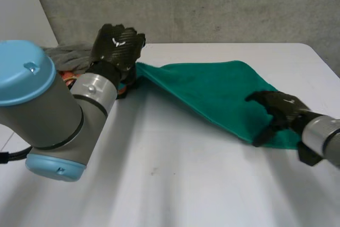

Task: Fold the laundry.

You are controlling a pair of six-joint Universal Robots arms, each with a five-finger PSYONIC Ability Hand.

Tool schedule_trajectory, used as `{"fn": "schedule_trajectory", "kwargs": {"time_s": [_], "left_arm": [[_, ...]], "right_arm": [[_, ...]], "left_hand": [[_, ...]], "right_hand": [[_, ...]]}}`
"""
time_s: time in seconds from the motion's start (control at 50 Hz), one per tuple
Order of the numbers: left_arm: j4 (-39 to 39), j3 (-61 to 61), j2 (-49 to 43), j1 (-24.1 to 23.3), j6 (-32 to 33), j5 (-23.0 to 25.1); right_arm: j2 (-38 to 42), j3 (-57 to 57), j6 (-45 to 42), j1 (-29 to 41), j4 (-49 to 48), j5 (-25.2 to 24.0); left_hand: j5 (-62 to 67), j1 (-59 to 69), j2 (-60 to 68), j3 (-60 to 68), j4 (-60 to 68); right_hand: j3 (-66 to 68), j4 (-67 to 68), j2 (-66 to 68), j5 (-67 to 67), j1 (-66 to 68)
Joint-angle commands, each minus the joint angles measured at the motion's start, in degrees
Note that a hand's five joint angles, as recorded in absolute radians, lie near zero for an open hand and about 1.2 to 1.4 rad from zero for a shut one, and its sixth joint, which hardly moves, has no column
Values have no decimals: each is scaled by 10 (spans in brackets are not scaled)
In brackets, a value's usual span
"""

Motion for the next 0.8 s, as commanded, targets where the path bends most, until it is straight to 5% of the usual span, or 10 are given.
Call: {"fn": "schedule_trajectory", "kwargs": {"time_s": [0.02, 0.32, 0.68, 0.8], "left_arm": [[-2, 20, 2, -6, 0, -1], [-2, 25, 29, -11, -2, -2], [-3, -11, 47, 43, -3, -1], [-3, -26, 46, 45, -3, -1]], "right_arm": [[15, 1, 92, 128, -94, 72], [163, -94, 74, 179, -139, 236], [146, -77, -138, -88, -131, 116], [144, -82, -159, -110, -95, 89]], "left_hand": [[142, 140, 114, 117, 111], [142, 140, 114, 117, 111], [142, 140, 114, 117, 111], [142, 140, 114, 117, 111]], "right_hand": [[-23, -37, -32, -39, -18], [20, 6, 11, 4, 25], [375, 361, 366, 359, 380], [677, 663, 668, 661, 682]]}}
